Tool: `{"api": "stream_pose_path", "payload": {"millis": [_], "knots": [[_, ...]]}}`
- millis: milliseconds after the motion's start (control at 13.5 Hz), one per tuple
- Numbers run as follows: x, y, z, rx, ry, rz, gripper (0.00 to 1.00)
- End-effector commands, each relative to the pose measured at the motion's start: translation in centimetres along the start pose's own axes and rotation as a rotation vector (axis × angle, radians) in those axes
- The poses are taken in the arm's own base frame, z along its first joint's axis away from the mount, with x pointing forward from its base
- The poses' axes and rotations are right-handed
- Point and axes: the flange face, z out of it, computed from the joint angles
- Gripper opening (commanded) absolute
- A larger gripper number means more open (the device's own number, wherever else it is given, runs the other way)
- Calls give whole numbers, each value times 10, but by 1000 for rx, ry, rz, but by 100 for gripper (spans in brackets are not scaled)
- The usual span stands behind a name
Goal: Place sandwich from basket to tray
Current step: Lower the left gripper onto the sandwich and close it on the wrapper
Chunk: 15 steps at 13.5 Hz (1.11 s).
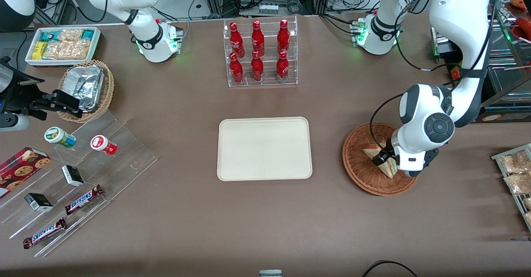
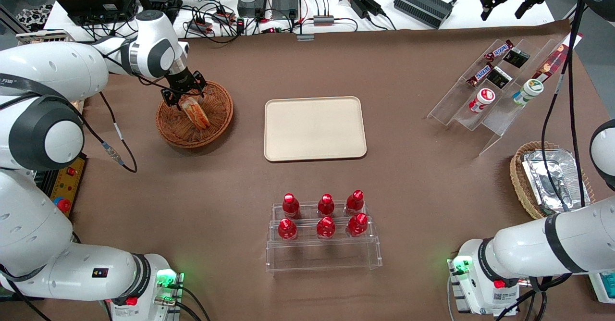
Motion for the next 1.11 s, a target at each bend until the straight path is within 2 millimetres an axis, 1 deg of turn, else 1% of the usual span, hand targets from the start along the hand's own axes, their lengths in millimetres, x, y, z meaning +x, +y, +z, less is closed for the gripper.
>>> {"api": "stream_pose_path", "payload": {"millis": [0,74,222,370,444,519,593,667,741,815,889,963,1037], "knots": [[-12,-6,2,6,28,-8,100],[-17,-5,4,8,28,0,100],[-19,-4,9,7,28,0,100],[-23,-9,18,10,28,-3,100],[-24,-10,19,12,28,0,97],[-23,-10,18,11,30,-2,91],[-21,-10,17,8,32,-5,79],[-21,-10,18,10,32,-4,62],[-21,-10,17,10,32,-4,39],[-21,-9,17,10,32,-1,19],[-20,-10,16,11,33,0,4],[-20,-9,14,22,52,23,0],[-18,-7,7,26,73,33,0]]}}
